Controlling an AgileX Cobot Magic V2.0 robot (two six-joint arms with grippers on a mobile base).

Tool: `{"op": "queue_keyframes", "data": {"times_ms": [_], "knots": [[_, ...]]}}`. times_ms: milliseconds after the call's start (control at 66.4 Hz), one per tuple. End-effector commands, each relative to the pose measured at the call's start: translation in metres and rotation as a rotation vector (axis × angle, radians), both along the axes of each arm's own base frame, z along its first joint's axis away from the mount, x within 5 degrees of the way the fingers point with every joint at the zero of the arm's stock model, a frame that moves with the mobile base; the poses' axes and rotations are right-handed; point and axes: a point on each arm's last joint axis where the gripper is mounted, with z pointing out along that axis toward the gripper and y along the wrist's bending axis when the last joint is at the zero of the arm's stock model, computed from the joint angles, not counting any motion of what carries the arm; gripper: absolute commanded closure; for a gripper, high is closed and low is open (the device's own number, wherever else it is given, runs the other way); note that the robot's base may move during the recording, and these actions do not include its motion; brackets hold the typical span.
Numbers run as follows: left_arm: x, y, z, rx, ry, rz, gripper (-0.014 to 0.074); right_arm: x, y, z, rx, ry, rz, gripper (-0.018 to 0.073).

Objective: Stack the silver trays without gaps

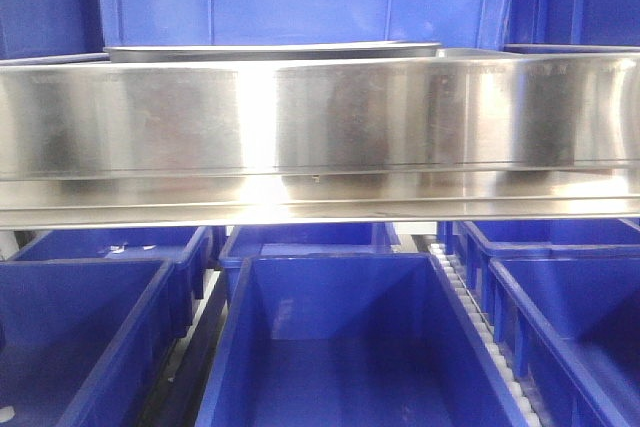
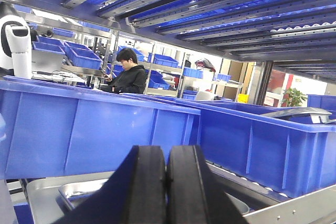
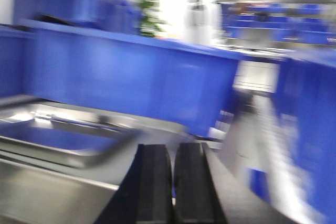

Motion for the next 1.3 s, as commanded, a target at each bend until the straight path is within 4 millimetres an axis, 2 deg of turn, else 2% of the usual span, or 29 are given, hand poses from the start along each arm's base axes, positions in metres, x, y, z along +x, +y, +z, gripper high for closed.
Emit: {"op": "queue_keyframes", "data": {"times_ms": [0, 226, 286, 361, 1235, 1280], "knots": [[-0.002, -0.001, 0.001, -0.005, -0.02, -0.015, 0.0605, -0.006, -0.006, -0.014, -0.01, 0.003, -0.07, 0.0577], [-0.002, -0.001, 0.001, -0.005, -0.02, -0.015, 0.0605, -0.016, -0.01, -0.049, -0.01, 0.004, -0.112, 0.0577], [-0.002, -0.001, 0.001, -0.005, -0.02, -0.015, 0.0605, -0.02, -0.01, -0.047, -0.005, -0.034, -0.112, 0.0577], [-0.002, -0.001, 0.001, -0.005, -0.02, -0.015, 0.0605, -0.021, -0.01, -0.055, -0.017, 0.055, -0.11, 0.0577], [-0.002, 0.0, 0.001, -0.007, -0.022, -0.014, 0.0605, -0.021, -0.01, -0.058, -0.021, 0.087, -0.112, 0.0577], [-0.001, 0.001, 0.0, 0.04, -0.033, 0.019, 0.0605, -0.021, -0.01, -0.058, -0.021, 0.087, -0.112, 0.0577]]}}
